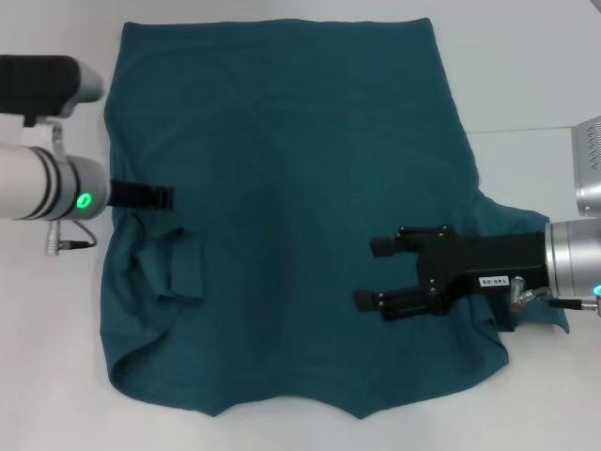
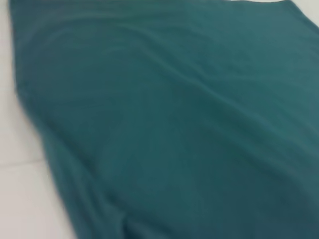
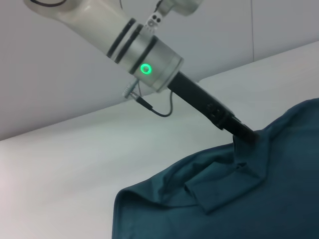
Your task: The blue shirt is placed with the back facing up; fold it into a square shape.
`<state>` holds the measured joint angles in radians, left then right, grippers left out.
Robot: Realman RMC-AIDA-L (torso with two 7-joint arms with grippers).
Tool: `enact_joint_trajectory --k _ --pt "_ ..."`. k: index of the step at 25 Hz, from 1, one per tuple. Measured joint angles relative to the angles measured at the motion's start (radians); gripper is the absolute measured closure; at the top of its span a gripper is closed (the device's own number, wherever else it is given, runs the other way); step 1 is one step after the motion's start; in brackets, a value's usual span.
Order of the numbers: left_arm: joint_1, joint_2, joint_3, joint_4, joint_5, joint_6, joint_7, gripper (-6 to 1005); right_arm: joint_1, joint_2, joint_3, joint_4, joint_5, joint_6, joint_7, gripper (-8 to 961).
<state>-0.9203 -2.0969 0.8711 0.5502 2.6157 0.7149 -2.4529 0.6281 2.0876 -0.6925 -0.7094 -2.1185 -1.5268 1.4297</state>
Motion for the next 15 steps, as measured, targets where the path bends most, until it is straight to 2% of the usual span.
enact_joint_trajectory --k 6,10,12,15 --pt "0.077 0.010 -0.003 0.073 -0.002 0.021 -0.094 895 0.001 0.000 -0.003 0.000 0.000 -0.001 0.000 12" --pt "0.081 0.010 -0.005 0.062 -0.002 -0.004 -0.108 849 0.005 0.000 -0.004 0.001 0.000 -0.004 0.000 12" --pt "0.077 0.010 -0.005 0.043 -0.003 -0.023 -0.111 607 0.008 0.000 -0.004 0.001 0.000 -0.005 0.001 12" --pt "0.064 0.012 -0.006 0.005 -0.005 -0.059 -0.122 487 0.010 0.000 -0.004 0.001 0.000 -0.006 0.002 12"
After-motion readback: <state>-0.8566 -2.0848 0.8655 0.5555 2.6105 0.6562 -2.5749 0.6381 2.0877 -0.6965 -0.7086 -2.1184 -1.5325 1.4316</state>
